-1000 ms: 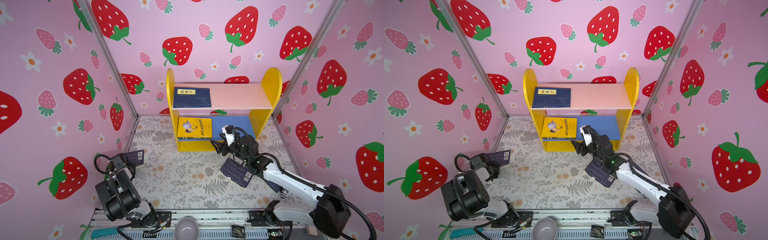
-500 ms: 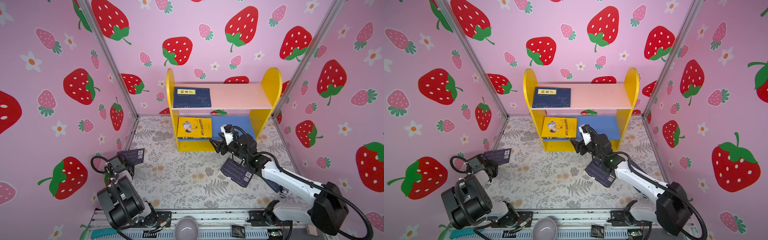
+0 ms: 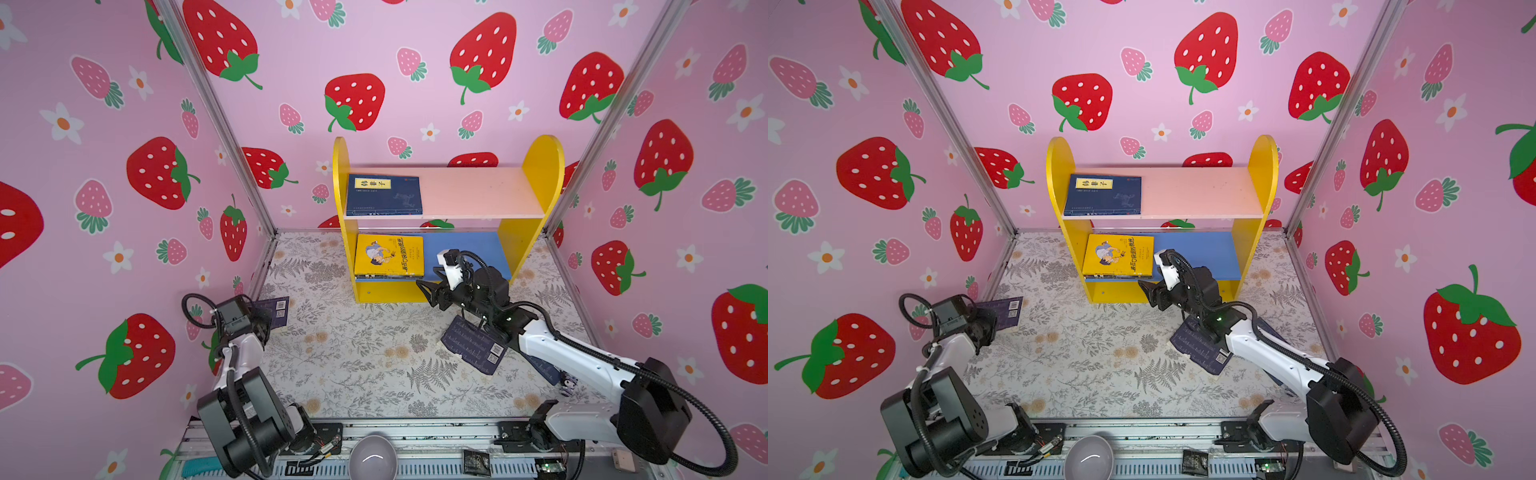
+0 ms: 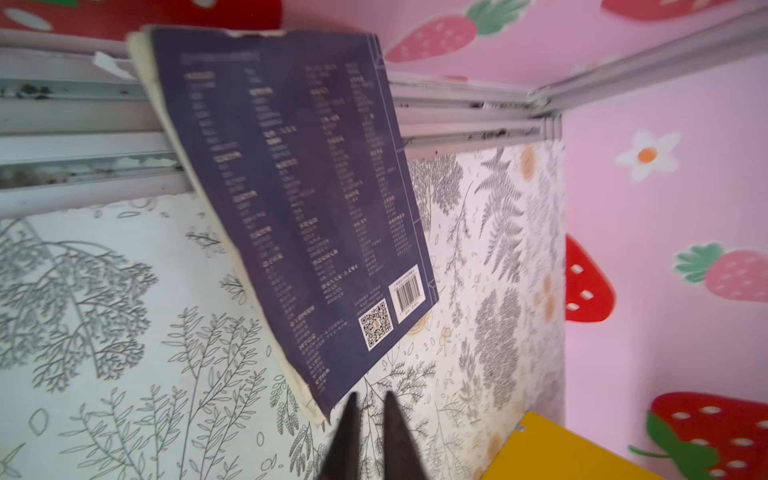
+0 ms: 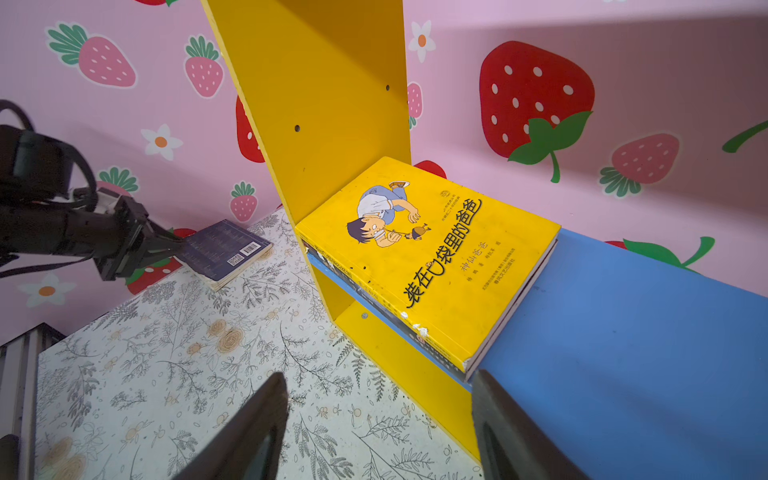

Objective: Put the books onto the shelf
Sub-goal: 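Grasp the navy-blue book near the left arm with the left gripper and lift it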

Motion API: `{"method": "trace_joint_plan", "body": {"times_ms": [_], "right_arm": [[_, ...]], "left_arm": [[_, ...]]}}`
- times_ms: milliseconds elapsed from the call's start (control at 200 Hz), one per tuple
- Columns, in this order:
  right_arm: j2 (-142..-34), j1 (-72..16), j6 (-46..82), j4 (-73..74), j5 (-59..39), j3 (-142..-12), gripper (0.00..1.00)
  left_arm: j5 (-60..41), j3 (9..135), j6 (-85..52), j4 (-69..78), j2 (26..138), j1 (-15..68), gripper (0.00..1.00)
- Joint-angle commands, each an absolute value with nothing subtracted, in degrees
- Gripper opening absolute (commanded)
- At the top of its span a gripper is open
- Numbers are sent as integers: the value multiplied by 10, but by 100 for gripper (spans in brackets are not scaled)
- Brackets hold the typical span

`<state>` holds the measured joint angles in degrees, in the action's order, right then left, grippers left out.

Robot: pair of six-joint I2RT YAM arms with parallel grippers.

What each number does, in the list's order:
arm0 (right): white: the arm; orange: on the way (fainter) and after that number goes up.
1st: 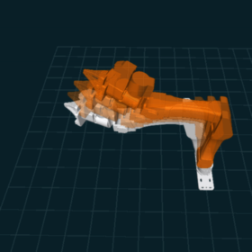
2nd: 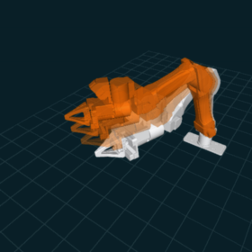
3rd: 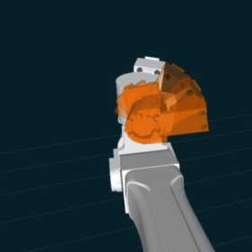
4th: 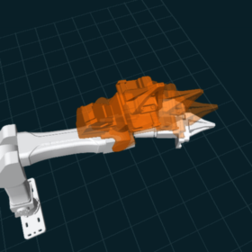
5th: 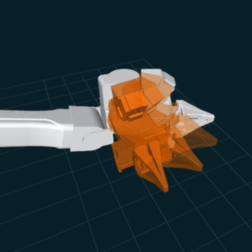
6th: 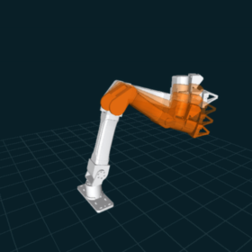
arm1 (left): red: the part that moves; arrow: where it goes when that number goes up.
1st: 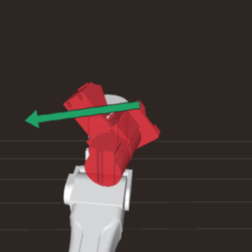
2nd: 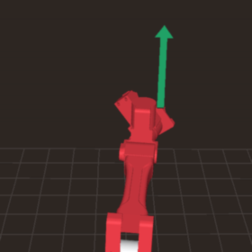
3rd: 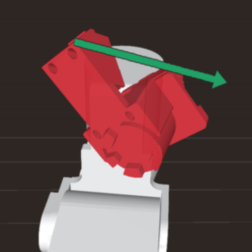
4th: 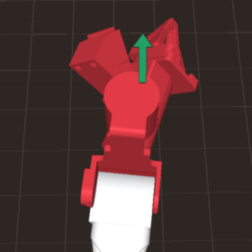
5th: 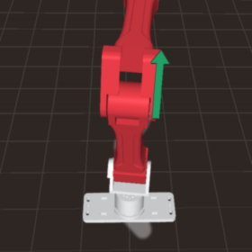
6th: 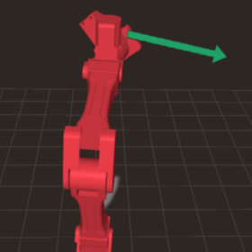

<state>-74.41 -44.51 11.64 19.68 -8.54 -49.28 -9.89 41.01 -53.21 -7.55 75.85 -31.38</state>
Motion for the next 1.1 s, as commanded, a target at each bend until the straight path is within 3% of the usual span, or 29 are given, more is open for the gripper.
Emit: {"method": "trace_joint_plan", "body": {"times_ms": [0,65,200,255,485,535,590,815,1095], "right_arm": [[-747,-449,107,213,-97,-509,72],[-742,-449,105,210,-95,-506,72],[-720,-449,103,208,-72,-489,72],[-711,-449,103,207,-64,-482,72],[-708,-449,102,206,-53,-478,73],[-711,-449,103,208,-53,-479,73],[-714,-449,106,213,-54,-478,73],[-721,-449,106,253,-71,-457,73],[-718,-448,110,326,-97,-409,73]], "left_arm": [[-53,516,-451,-156,829,-258,42],[-5,585,-419,-202,876,-232,52],[14,684,-399,-253,952,-221,59],[25,715,-393,-278,973,-219,69],[125,779,-316,-352,1035,-168,75],[156,786,-287,-375,1040,-149,89],[176,791,-254,-396,1043,-128,94],[327,809,-198,-468,1068,-48,98],[483,853,-143,-574,1154,-22,91]]}}
